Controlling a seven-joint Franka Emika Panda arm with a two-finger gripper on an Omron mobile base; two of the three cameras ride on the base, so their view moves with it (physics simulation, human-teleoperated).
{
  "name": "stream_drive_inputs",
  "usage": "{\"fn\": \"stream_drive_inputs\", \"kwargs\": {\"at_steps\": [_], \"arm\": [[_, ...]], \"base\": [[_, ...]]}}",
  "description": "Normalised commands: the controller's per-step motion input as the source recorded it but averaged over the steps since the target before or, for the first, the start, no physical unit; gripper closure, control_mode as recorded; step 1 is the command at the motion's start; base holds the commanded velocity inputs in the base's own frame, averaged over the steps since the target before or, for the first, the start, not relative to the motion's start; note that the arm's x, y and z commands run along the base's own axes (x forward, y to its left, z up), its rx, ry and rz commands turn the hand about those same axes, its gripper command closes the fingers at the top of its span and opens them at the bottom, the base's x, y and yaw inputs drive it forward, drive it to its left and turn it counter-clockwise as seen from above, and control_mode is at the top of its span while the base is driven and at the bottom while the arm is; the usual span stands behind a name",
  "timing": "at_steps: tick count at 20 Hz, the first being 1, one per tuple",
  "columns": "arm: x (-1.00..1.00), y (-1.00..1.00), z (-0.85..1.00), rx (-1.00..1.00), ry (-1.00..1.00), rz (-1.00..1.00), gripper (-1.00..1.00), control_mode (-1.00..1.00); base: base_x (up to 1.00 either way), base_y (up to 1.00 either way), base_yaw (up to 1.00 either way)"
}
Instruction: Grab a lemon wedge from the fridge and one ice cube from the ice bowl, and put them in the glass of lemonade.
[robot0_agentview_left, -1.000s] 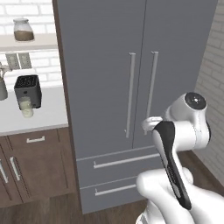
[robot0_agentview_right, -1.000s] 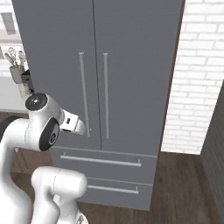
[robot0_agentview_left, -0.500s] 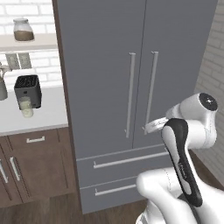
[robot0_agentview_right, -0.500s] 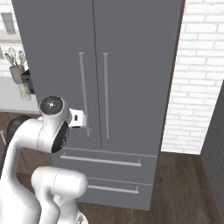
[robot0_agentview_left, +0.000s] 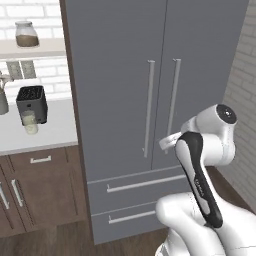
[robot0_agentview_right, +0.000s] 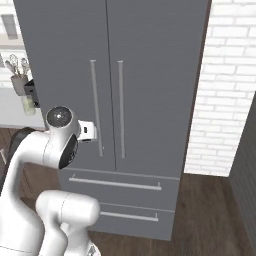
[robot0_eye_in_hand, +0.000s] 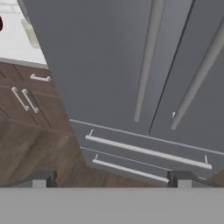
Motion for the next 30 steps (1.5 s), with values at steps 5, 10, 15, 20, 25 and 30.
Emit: {"fn": "stream_drive_inputs", "kwargs": {"at_steps": [5, 10, 15, 20, 25, 30], "arm": [[0.37, 0.03, 0.00, 0.00, -0.11, -0.04, -1.00, -1.00], [0.23, 0.00, 0.19, 0.00, -0.29, 0.00, -1.00, -1.00], [0.17, 0.00, 0.43, 0.01, -0.30, 0.00, -1.00, -1.00], [0.22, 0.00, 0.34, 0.03, -0.04, -0.04, -1.00, -1.00], [0.38, 0.00, 0.20, 0.03, 0.00, -0.04, -1.00, -1.00], [0.48, -0.06, 0.08, 0.04, 0.00, -0.03, -1.00, -1.00]], "base": [[0.00, 0.00, 0.00], [0.00, 0.00, 0.00], [0.00, 0.00, 0.00], [0.00, 0.00, 0.00], [0.00, 0.00, 0.00], [0.00, 0.00, 0.00]]}}
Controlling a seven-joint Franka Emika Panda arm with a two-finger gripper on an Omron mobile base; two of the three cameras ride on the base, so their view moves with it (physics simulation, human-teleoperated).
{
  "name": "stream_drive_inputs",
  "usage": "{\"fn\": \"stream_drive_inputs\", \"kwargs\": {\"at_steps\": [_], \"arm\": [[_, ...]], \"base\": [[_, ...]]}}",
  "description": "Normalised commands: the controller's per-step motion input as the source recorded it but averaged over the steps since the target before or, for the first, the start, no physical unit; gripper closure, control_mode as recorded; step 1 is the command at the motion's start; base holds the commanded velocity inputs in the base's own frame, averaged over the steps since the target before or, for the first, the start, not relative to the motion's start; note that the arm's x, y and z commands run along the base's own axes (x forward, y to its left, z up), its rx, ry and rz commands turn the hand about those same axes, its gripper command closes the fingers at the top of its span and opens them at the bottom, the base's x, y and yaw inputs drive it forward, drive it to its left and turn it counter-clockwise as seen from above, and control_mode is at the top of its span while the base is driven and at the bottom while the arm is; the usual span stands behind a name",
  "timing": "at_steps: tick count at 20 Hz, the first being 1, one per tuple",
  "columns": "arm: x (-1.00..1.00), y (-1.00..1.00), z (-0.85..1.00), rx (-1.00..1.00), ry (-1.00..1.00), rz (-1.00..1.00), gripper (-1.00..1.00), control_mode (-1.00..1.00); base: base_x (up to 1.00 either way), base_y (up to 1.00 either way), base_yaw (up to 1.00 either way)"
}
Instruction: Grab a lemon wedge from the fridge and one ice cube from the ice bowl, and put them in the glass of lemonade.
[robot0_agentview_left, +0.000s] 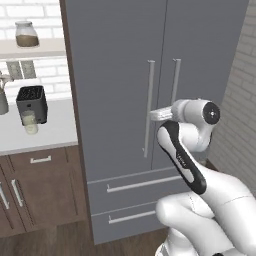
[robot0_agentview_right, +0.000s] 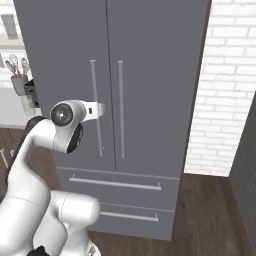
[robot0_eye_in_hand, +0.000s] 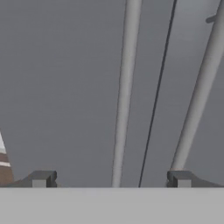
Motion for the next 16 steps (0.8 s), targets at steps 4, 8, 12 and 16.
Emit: {"fn": "stream_drive_inputs", "kwargs": {"at_steps": [4, 8, 12, 16], "arm": [[0.51, -0.06, 0.00, 0.03, 0.00, -0.01, -1.00, -1.00], [0.49, 0.00, 0.00, 0.00, 0.00, 0.00, -1.00, -1.00], [0.46, 0.00, 0.00, 0.00, -0.02, 0.00, -1.00, -1.00], [0.45, 0.00, 0.00, 0.00, -0.04, 0.00, -1.00, -1.00]], "base": [[0.00, 0.00, 0.00], [0.00, 0.00, 0.00], [0.00, 0.00, 0.00], [0.00, 0.00, 0.00]]}}
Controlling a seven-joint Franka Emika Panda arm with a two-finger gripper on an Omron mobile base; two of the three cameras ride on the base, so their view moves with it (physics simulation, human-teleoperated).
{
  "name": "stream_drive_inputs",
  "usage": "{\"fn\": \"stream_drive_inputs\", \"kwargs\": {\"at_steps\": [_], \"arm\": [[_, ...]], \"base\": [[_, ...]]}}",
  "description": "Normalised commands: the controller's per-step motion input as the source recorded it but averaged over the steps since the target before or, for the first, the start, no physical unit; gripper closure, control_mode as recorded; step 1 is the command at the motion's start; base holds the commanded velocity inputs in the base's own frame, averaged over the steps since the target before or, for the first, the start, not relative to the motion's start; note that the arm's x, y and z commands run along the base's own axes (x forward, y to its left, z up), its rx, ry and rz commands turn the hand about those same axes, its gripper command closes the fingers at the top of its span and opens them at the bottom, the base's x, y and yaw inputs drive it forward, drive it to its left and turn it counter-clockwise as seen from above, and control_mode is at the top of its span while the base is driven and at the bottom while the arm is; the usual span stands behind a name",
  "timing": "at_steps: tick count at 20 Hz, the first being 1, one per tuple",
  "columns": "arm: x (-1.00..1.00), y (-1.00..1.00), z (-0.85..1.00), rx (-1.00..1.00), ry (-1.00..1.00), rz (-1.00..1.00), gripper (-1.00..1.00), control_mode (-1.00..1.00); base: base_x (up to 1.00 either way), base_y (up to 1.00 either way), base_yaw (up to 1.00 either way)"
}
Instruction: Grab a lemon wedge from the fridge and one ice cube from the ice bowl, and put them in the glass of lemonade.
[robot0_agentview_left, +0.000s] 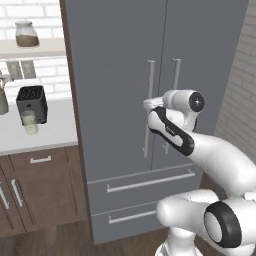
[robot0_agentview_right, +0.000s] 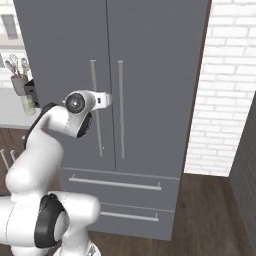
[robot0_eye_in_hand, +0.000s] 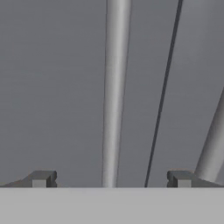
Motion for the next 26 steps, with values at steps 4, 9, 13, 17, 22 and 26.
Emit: {"fn": "stream_drive_inputs", "kwargs": {"at_steps": [4, 9, 13, 17, 22, 26], "arm": [[0.46, 0.00, 0.00, 0.00, -0.03, 0.00, -1.00, -1.00], [0.50, 0.04, -0.02, 0.00, -0.02, 0.00, -1.00, -1.00], [0.50, 0.06, -0.01, 0.00, 0.00, -0.01, -1.00, -1.00], [0.50, 0.05, -0.01, 0.00, 0.00, -0.01, -1.00, -1.00], [0.50, 0.01, -0.01, 0.00, 0.00, -0.01, -1.00, -1.00], [0.49, 0.00, -0.03, 0.00, 0.00, -0.01, -1.00, -1.00]], "base": [[0.00, 0.00, 0.00], [0.00, 0.00, 0.00], [0.00, 0.00, 0.00], [0.00, 0.00, 0.00], [0.00, 0.00, 0.00], [0.00, 0.00, 0.00]]}}
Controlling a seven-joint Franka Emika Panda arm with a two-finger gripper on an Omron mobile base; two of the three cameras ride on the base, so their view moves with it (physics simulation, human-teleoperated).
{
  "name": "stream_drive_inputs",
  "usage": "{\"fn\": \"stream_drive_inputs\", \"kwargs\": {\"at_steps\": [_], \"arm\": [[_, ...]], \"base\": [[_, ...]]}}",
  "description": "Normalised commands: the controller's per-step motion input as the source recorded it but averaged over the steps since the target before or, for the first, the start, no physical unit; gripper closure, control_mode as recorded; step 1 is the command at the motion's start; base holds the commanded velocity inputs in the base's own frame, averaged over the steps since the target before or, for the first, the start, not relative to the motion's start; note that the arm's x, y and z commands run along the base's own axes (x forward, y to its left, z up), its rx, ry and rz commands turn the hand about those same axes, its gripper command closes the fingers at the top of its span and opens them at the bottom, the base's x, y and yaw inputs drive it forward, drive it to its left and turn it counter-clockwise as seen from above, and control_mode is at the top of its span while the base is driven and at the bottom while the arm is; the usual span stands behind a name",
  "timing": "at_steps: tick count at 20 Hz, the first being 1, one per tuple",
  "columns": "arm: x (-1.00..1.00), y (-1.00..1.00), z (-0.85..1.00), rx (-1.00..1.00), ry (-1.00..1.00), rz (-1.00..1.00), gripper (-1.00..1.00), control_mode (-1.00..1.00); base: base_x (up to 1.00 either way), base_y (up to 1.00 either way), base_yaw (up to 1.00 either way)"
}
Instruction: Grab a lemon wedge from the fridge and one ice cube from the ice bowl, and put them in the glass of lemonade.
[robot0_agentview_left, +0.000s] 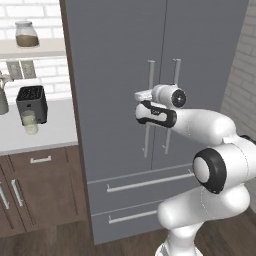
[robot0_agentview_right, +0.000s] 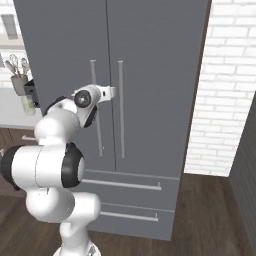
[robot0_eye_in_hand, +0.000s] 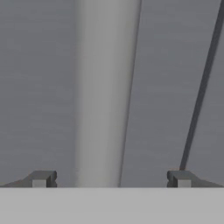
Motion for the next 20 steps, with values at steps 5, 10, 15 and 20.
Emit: {"fn": "stream_drive_inputs", "kwargs": {"at_steps": [5, 10, 15, 20], "arm": [[0.40, 0.07, 0.00, 0.00, 0.05, -0.05, 1.00, -1.00], [0.15, 0.08, 0.13, 0.00, 0.19, -0.03, 1.00, -1.00], [-0.35, 0.00, 0.22, -0.03, 0.35, -0.02, 1.00, -1.00], [-0.96, 0.00, 0.04, 0.00, 0.13, -0.03, 1.00, -1.00]], "base": [[0.00, 0.00, 0.00], [0.00, 0.00, 0.00], [0.00, 0.00, 0.00], [0.00, 0.00, 0.00]]}}
